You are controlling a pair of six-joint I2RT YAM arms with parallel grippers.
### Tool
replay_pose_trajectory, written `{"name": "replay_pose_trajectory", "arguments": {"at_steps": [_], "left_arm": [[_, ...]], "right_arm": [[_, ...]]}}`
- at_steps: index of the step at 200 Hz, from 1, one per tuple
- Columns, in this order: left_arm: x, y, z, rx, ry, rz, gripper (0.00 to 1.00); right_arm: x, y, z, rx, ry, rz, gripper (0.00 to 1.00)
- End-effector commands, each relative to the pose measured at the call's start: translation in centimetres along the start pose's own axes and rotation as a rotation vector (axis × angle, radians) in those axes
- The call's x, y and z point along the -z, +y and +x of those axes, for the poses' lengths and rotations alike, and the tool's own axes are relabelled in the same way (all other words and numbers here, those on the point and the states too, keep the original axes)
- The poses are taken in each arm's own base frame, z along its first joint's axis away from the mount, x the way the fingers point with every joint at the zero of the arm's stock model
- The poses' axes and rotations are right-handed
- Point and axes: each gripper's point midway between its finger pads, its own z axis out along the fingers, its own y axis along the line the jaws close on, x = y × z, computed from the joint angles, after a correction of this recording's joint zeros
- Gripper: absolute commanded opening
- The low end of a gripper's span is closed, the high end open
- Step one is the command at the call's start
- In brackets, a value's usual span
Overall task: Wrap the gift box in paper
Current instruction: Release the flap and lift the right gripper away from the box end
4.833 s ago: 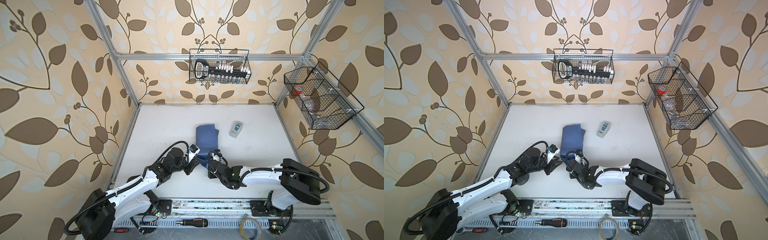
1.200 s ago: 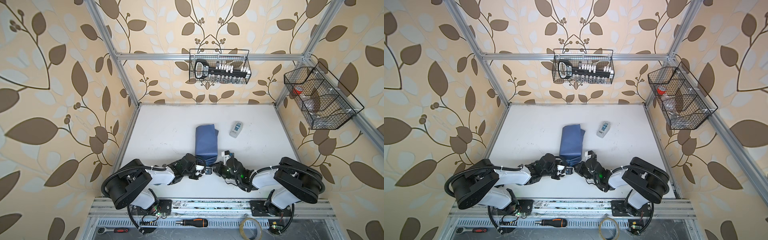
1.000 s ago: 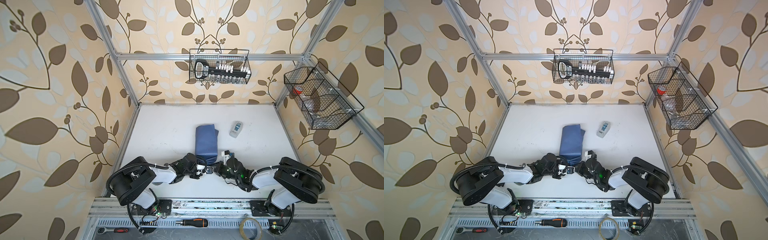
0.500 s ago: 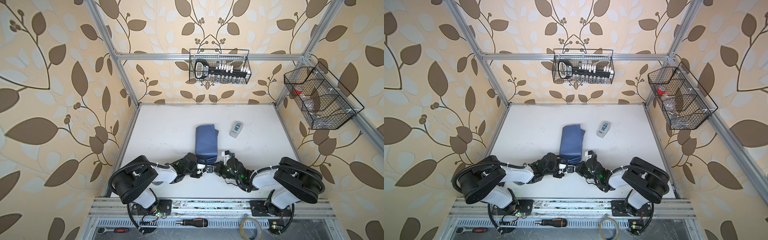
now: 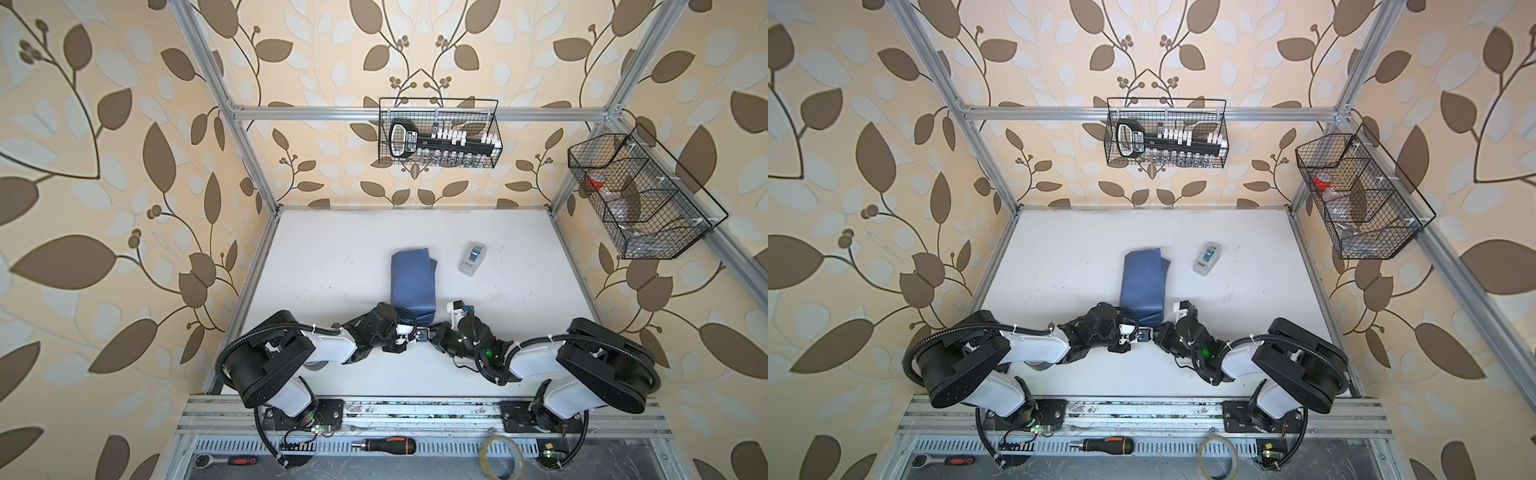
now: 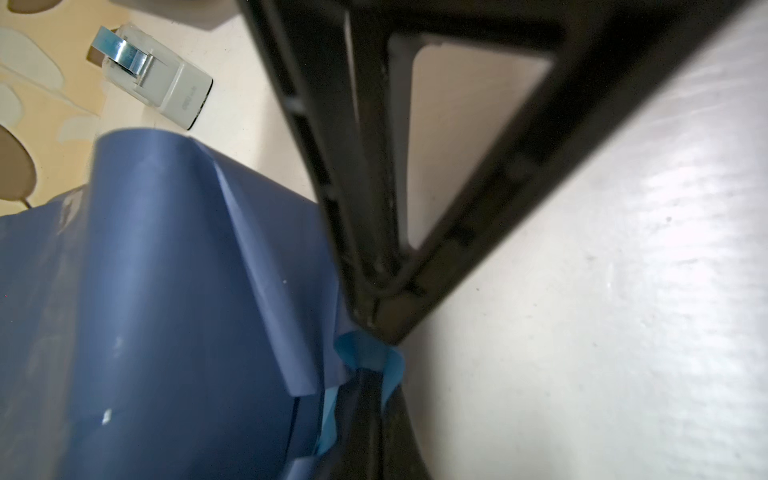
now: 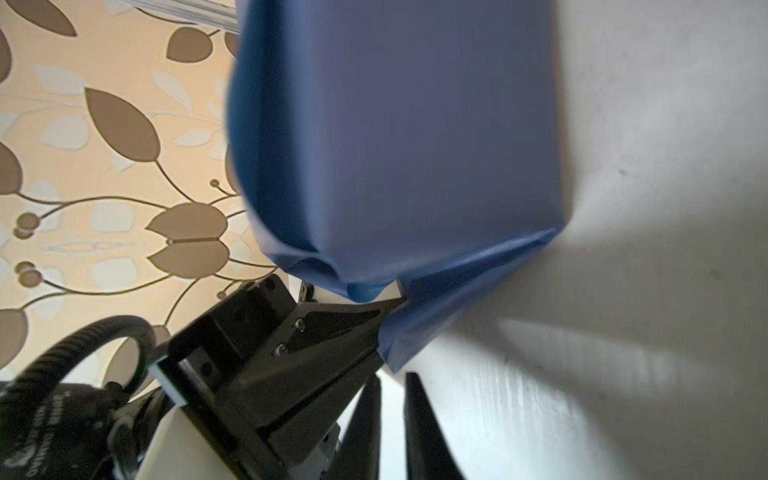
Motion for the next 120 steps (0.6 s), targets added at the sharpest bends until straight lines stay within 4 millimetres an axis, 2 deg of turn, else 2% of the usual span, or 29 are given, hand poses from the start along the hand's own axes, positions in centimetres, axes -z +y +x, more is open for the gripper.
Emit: {"name": "replay_pose_trajectory", "arguments": {"at_steps": [1, 22, 45, 79, 95, 120], "left_arm": [[0.1, 1.3, -1.0, -0.024, -0.021, -0.024, 0.00], [0.1, 1.5, -1.3, -0.013, -0.028, -0.026, 0.00], [0.3, 1.6, -1.5, -0.003, -0.035, -0.027, 0.00], [0.5, 1.8, -1.8, 0.011, -0.044, -0.033, 0.00], [0.5, 1.9, -1.8, 0.012, -0.040, -0.034, 0.00], [0.4, 1.9, -1.8, 0.018, -0.037, -0.029, 0.00]], "right_arm": [[1.2, -0.8, -0.8, 0.021, -0.031, 0.030, 0.22], [2.8, -1.6, -2.3, 0.069, -0.068, 0.073, 0.27], [4.1, -1.3, -4.4, 0.184, -0.090, 0.144, 0.34], [5.5, -0.6, -8.2, 0.355, -0.163, 0.266, 0.50], [5.3, 0.2, -9.6, 0.413, -0.182, 0.299, 0.70], [3.6, 1.5, -10.3, 0.465, -0.143, 0.309, 0.82]]}}
